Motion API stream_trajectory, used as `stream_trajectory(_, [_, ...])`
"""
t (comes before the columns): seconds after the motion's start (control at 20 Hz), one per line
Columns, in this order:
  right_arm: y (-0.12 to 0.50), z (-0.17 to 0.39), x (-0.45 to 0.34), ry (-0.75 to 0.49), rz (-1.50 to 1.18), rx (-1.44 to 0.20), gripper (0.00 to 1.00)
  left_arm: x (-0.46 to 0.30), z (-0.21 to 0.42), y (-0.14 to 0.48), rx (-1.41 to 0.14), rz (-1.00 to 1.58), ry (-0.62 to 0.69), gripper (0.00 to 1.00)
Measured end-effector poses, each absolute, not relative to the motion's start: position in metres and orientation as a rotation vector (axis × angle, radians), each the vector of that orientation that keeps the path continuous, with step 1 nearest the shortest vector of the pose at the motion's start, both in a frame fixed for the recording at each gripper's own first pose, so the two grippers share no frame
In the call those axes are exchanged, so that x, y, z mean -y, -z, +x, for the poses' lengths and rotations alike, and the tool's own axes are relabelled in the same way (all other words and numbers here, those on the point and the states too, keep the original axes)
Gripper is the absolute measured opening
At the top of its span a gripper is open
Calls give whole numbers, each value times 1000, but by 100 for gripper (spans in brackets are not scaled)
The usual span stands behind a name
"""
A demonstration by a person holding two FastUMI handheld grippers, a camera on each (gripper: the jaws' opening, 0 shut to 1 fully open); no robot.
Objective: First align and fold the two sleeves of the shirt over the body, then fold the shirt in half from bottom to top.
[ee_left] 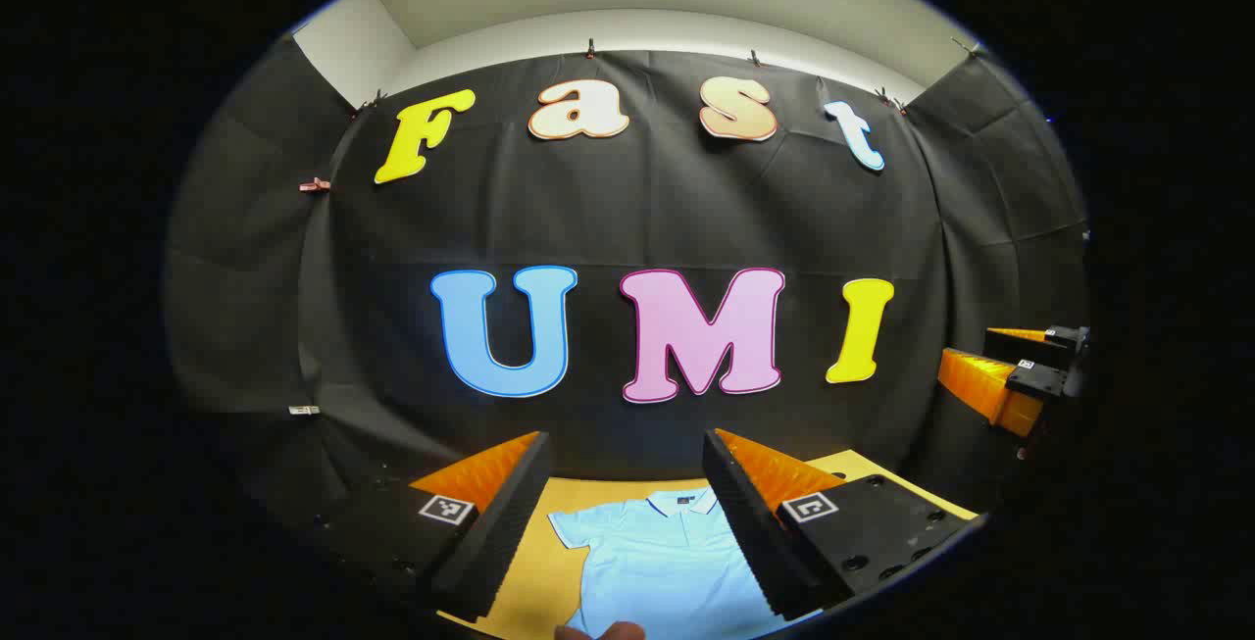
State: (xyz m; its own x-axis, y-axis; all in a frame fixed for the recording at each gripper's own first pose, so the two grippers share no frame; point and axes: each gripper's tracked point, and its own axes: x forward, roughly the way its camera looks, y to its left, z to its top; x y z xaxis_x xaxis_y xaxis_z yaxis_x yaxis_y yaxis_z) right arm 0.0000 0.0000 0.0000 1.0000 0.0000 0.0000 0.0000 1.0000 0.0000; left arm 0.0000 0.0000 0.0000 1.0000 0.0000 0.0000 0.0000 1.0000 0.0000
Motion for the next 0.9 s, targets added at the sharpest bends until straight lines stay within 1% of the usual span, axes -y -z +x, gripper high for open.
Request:
stream_trajectory(0.05, [0,-1,0,0,-2,-3,94,0,1,-1,1,3,2,98])
stream_trajectory(0.35, [4,-1,-1,-2,1,-17,94,-3,6,2,-6,9,11,98])
stream_trajectory(0.4, [5,-1,-1,0,3,-25,96,-2,6,3,-7,9,12,98])
stream_trajectory(0.5, [8,-2,-2,1,10,-38,96,-4,7,3,-4,10,11,98])
stream_trajectory(0.55, [8,-3,-2,1,11,-40,94,-4,8,4,-3,11,10,98])
stream_trajectory(0.6, [8,-2,-2,1,9,-40,96,-4,8,5,-2,12,11,98])
stream_trajectory(0.7, [8,0,-2,1,7,-39,96,-5,9,5,-4,16,11,98])
stream_trajectory(0.75, [9,-1,-2,-1,7,-42,94,-5,10,5,-3,16,12,98])
stream_trajectory(0.9, [11,0,-4,-7,4,-50,96,-5,14,7,-7,16,13,98])
